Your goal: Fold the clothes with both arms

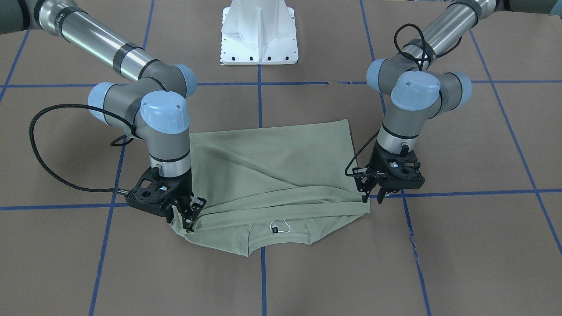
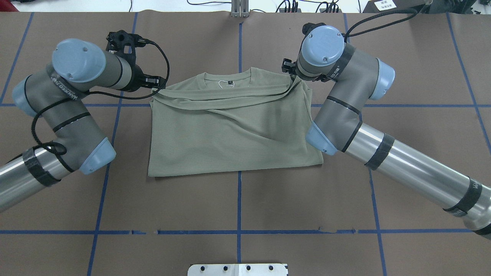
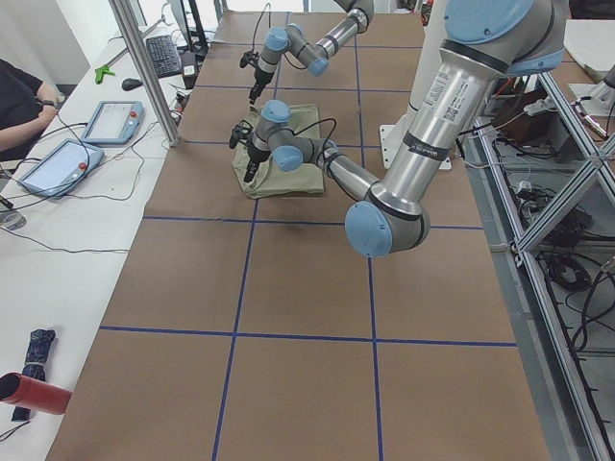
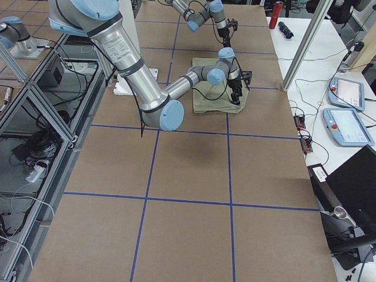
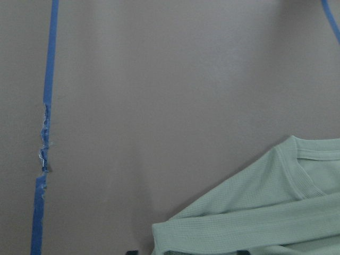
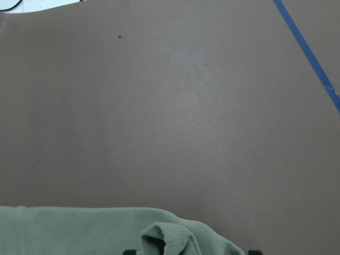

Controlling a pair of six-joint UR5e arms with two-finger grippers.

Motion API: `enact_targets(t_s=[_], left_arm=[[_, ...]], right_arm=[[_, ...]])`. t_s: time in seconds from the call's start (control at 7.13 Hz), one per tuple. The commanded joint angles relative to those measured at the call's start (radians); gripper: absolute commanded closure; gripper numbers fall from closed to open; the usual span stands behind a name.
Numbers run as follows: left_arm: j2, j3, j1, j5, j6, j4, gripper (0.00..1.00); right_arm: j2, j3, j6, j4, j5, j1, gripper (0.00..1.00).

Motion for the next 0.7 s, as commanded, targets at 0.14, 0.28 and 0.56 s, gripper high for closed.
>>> enact_targets(t_s=[0.14, 0.28, 0.56], left_arm=[[0.217, -0.208, 0.144, -0.005, -0.111, -0.074, 0.00], [0.286, -0.207, 0.210, 0.066, -0.201, -0.194, 0.03], [0.305, -0.201, 0.299, 0.137, -0.333, -0.226, 0.29]], right_arm=[[-0.056, 0.100, -0.054, 0.002, 0.023, 0.003, 0.00], [-0.058, 0.104, -0.054, 0.002, 0.021, 0.001, 0.00], [-0.060, 0.104, -0.051, 0.003, 0.023, 0.001, 0.00]])
